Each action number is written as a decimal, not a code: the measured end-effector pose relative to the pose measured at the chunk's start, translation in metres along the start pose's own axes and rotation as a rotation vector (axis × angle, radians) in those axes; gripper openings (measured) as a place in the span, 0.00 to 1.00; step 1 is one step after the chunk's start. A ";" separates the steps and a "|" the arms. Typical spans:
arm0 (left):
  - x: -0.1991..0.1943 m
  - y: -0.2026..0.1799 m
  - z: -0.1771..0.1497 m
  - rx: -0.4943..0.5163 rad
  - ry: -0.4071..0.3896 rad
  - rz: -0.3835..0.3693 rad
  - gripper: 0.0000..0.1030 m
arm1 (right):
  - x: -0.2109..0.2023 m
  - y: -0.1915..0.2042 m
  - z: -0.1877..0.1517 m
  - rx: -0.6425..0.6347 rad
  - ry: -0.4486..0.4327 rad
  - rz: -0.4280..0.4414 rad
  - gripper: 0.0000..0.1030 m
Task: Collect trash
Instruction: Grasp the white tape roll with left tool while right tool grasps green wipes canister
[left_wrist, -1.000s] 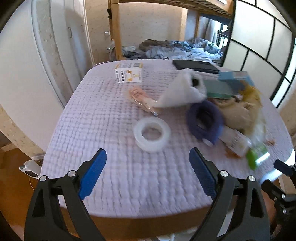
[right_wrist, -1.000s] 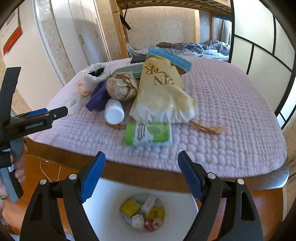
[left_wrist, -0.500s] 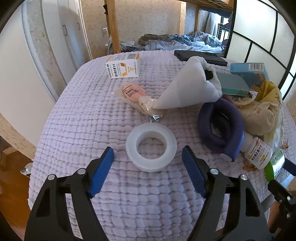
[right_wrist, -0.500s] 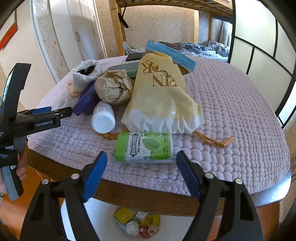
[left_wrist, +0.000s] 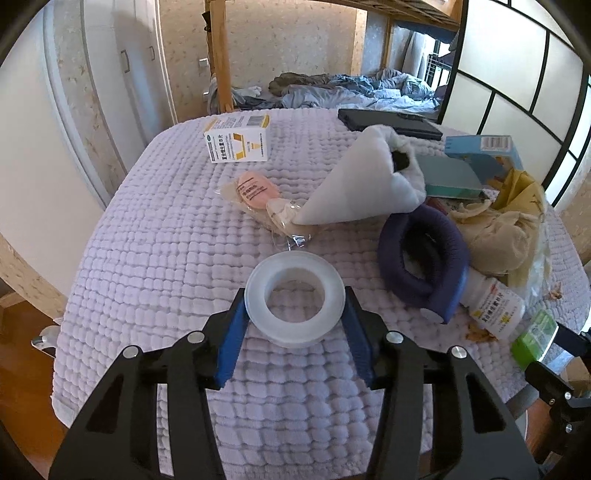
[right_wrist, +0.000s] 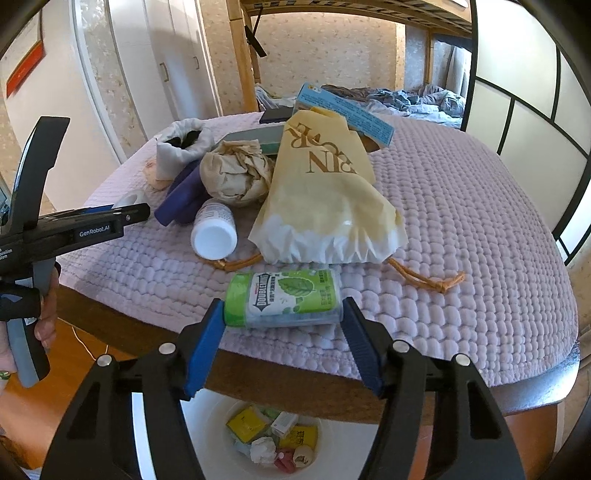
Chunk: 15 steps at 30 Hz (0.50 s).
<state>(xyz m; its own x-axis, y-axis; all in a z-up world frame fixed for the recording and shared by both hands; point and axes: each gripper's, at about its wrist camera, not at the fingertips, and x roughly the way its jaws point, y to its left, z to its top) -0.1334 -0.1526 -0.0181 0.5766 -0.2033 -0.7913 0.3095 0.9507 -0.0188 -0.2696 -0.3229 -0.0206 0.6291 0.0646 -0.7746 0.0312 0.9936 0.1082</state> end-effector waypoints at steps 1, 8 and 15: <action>-0.002 -0.001 -0.001 0.001 -0.003 -0.001 0.50 | -0.002 -0.001 -0.001 0.004 0.001 0.005 0.61; -0.021 -0.005 -0.007 -0.001 -0.014 -0.024 0.50 | -0.014 -0.008 -0.005 0.038 0.002 0.028 0.61; -0.035 -0.010 -0.013 0.008 -0.023 -0.040 0.50 | -0.018 -0.007 -0.007 0.020 0.005 0.015 0.61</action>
<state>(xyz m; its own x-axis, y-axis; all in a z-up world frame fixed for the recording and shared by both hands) -0.1667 -0.1520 0.0022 0.5810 -0.2464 -0.7757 0.3387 0.9398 -0.0449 -0.2868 -0.3302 -0.0122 0.6255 0.0799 -0.7761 0.0376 0.9905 0.1323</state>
